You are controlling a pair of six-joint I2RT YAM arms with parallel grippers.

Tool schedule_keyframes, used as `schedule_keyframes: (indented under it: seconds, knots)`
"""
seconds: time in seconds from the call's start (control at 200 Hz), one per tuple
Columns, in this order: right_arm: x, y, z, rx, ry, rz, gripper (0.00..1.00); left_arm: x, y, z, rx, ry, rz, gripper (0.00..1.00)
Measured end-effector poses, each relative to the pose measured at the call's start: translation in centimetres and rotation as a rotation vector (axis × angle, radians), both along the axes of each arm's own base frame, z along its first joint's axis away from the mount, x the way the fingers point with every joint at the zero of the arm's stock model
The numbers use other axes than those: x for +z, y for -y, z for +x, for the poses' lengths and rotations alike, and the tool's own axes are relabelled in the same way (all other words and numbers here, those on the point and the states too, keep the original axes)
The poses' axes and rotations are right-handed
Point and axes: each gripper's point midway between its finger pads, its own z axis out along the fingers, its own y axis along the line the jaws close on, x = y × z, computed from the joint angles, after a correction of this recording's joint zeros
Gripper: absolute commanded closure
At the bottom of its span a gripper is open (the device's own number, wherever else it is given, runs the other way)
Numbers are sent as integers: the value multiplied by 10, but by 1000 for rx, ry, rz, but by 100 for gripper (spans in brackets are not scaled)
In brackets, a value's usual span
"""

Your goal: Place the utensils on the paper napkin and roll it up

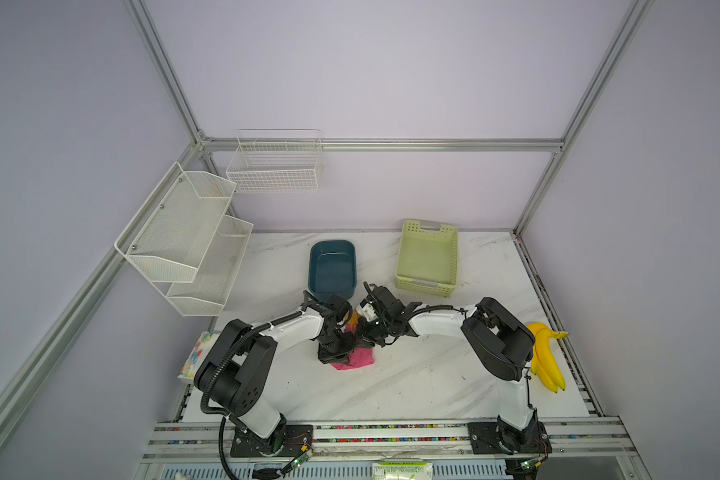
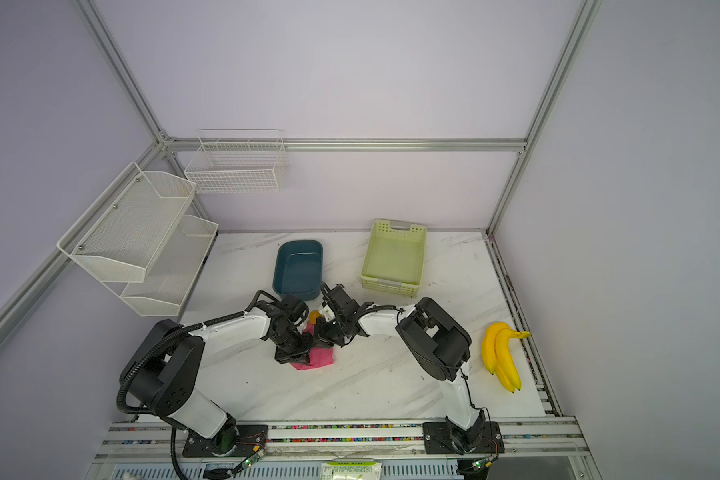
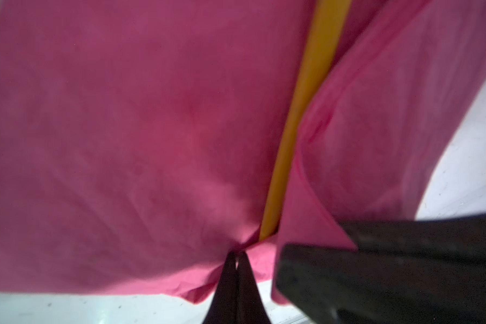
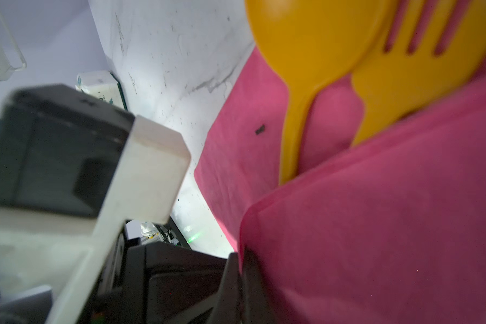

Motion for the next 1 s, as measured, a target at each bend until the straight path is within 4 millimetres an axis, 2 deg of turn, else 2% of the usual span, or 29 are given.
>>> schedule_keyframes:
  seconds: [0.685, 1.0]
  knots:
    - [-11, -14, 1, -2, -18, 48, 100, 0, -6, 1, 10, 3, 24, 100]
    - [-14, -15, 3, -9, -9, 46, 100, 23, -8, 3, 20, 74, 8, 100]
